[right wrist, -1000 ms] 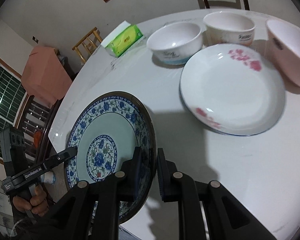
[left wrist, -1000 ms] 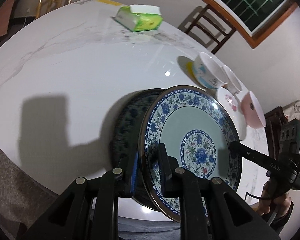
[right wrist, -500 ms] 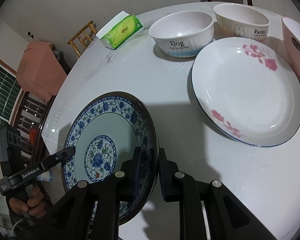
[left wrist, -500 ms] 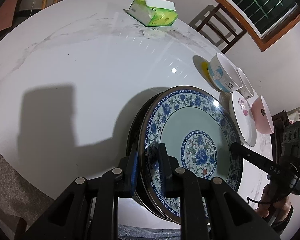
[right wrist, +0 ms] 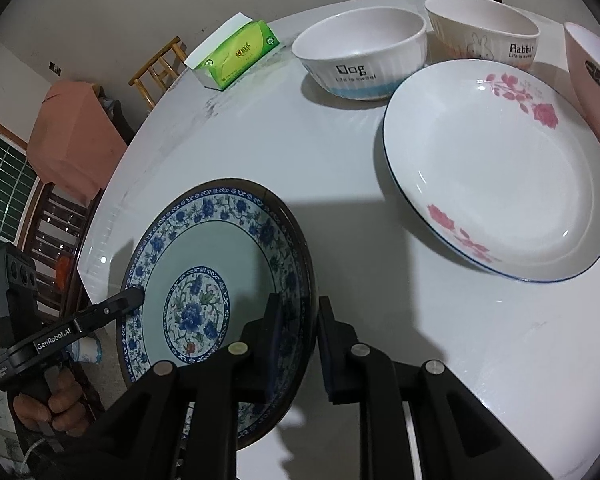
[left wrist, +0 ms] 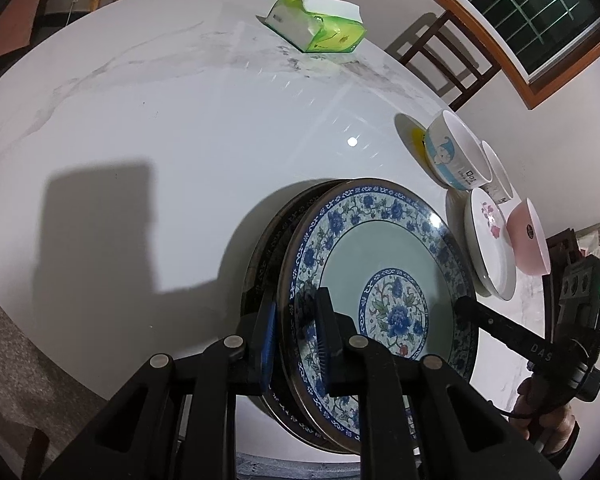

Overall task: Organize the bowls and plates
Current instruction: 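Lower the held plate onto the other blue-and-white plate and open the left tool, then move the left tool toward the white plate with pink flowers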

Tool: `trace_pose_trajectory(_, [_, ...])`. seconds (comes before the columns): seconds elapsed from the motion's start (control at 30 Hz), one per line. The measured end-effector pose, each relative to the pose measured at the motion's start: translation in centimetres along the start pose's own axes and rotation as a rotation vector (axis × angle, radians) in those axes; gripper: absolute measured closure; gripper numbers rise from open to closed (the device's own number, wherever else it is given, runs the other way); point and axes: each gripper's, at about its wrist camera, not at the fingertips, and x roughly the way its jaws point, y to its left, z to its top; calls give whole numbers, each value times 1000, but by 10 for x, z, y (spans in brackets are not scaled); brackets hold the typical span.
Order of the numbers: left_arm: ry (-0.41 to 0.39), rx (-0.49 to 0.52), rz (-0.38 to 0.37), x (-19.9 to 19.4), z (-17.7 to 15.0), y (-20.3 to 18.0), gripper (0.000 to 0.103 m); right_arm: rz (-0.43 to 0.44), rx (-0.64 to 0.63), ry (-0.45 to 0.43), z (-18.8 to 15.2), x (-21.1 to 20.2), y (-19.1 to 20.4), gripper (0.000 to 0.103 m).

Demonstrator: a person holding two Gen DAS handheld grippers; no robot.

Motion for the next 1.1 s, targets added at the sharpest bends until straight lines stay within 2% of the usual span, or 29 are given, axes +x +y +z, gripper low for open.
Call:
trace_pose_trajectory(0.2, [-6,23,21,-1,-2,-2,87,8,0,-1,0,0,-2,84])
trace_pose_trajectory(0.53, [-43,90,131,-6,-3,-13,82,-19,-40,3,-1,3,8,82])
trace_pose_trajectory(0.67, [-86,120,196,-11,-2,-16,71,-16,-50,5,-1,3,10,78])
trace_pose_trajectory(0.8, [-73,121,207,-9,-4,-13,70,-17,-55,12,-1,6,11,78])
trace_pose_trajectory(0.93, [-110,157,276,-12,-5,-21,65,-37,-73,2,-3,4,14,76])
trace_pose_trajectory(1.0, [-127,170,288,-14,-6,-28,58,-53,-88,-11,-4,1,16,74])
trace_pose_trajectory(1.07, [-136,190,282,-15,-7,-36,58,-73,-104,-37,-6,-4,18,72])
trace_pose_trajectory(1.1, [-139,193,279,-15,-8,-39,54,-84,-111,-48,-6,-6,19,72])
